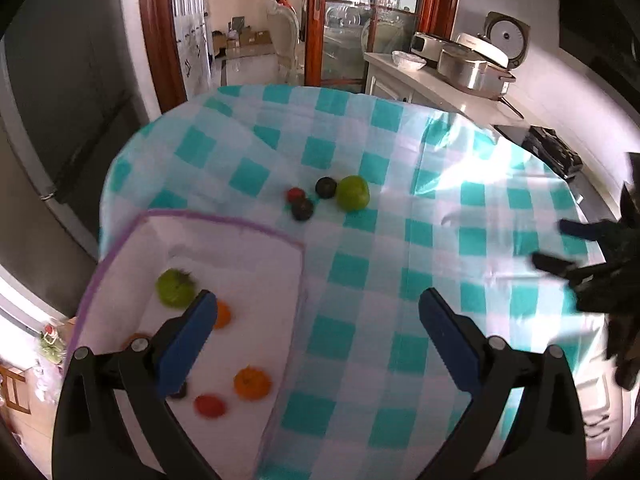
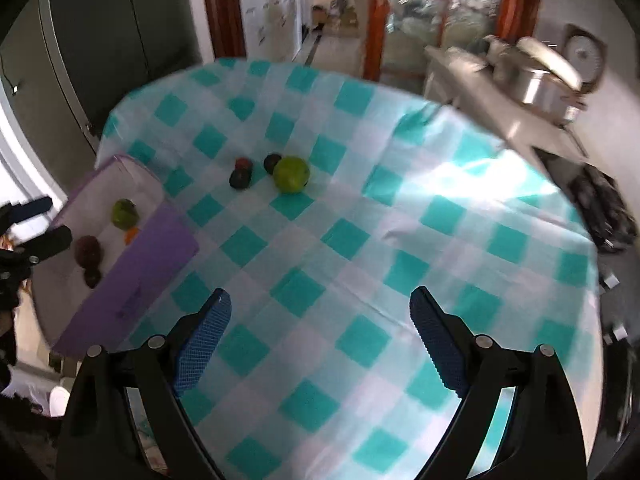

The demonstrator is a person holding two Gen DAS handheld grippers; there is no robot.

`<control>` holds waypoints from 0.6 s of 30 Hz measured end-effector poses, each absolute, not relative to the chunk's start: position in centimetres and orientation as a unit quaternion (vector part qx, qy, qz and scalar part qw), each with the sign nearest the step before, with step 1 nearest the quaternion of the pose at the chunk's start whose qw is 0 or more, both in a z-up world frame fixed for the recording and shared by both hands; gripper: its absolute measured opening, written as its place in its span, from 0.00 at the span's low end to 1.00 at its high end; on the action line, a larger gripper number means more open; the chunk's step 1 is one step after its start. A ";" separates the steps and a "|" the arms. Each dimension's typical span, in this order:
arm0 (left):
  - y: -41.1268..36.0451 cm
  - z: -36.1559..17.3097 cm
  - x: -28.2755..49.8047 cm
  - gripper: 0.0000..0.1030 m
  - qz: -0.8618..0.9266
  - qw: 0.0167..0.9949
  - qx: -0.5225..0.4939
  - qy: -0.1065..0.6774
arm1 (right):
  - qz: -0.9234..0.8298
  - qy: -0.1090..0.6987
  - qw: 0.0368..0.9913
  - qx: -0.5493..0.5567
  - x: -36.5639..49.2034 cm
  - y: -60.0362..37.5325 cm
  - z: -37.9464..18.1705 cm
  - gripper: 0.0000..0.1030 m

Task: Organize fruits
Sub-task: 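Move both grippers back to the remaining fruit pile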

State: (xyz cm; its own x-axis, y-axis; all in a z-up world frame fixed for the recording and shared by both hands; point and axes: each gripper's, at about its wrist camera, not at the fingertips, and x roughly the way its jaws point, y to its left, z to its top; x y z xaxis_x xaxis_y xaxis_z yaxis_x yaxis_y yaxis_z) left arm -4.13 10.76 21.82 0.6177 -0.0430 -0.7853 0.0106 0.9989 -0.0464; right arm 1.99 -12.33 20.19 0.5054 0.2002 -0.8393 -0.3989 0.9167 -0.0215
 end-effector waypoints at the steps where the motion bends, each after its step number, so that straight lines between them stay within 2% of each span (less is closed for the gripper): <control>1: 10.3 21.3 -2.9 0.98 -0.014 0.897 -0.014 0.442 | 0.183 0.472 0.855 -0.112 3.6 -11.7 18.9 0.85; 10: 8.8 16.3 7.4 0.98 0.006 0.873 -0.020 0.487 | 0.242 0.510 0.816 -0.127 15.0 -6.5 9.3 0.85; 18: 9.5 12.6 16.3 0.98 0.080 0.843 -0.021 0.532 | 0.267 0.506 0.810 -0.127 23.2 -1.7 4.4 0.85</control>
State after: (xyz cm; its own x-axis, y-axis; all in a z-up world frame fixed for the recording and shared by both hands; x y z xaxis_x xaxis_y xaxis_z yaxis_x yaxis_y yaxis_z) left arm 16.34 9.50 12.56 0.4220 0.1132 -0.8995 -0.1574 0.9863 0.0503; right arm 23.23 -1.71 4.38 0.3453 0.3040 -0.8879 -0.5615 0.8250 0.0641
